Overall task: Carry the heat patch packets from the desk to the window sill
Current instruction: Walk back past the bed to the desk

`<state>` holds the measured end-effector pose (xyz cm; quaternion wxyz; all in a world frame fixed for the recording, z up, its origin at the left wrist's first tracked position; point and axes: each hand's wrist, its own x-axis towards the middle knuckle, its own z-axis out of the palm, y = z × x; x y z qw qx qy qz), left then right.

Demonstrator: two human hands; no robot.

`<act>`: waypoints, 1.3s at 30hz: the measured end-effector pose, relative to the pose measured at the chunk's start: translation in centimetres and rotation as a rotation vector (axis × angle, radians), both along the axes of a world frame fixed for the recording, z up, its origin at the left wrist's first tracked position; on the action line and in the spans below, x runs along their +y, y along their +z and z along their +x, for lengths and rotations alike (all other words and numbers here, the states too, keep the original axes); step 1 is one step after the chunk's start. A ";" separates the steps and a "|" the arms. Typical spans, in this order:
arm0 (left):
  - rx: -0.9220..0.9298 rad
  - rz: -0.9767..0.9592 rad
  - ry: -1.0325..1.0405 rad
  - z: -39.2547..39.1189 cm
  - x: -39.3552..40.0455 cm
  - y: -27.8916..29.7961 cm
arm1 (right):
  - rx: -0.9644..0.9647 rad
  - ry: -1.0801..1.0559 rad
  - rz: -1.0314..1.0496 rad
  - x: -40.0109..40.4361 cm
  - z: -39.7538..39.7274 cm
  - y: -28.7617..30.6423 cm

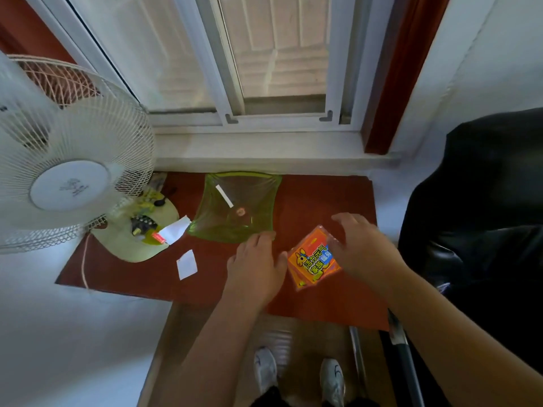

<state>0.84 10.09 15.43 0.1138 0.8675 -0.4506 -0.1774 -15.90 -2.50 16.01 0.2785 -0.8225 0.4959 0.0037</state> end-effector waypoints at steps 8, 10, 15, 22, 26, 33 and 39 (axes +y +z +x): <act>0.148 0.100 -0.163 0.7 -5.8 -10.0 | 0.178 -0.094 0.186 -1.3 1.4 -8.7; 0.175 0.146 -0.156 0.7 -6.9 -12.1 | 0.202 -0.100 0.205 -1.6 1.5 -10.3; 0.188 0.245 -0.117 -0.2 -8.9 -15.8 | 0.227 -0.116 0.242 -1.9 1.2 -13.0; 0.126 0.294 -0.089 -0.5 -9.2 -18.3 | 0.245 -0.142 0.278 -1.8 1.2 -15.4; 0.107 0.254 -0.038 0.4 -8.7 -18.8 | 0.258 -0.146 0.299 -1.4 1.1 -15.6; 0.230 0.168 0.125 3.0 -6.2 -18.9 | 0.168 -0.231 0.347 -1.9 2.0 -16.3; 0.365 0.045 0.301 4.2 -2.7 -18.5 | 0.201 -0.254 0.369 -1.2 4.5 -17.9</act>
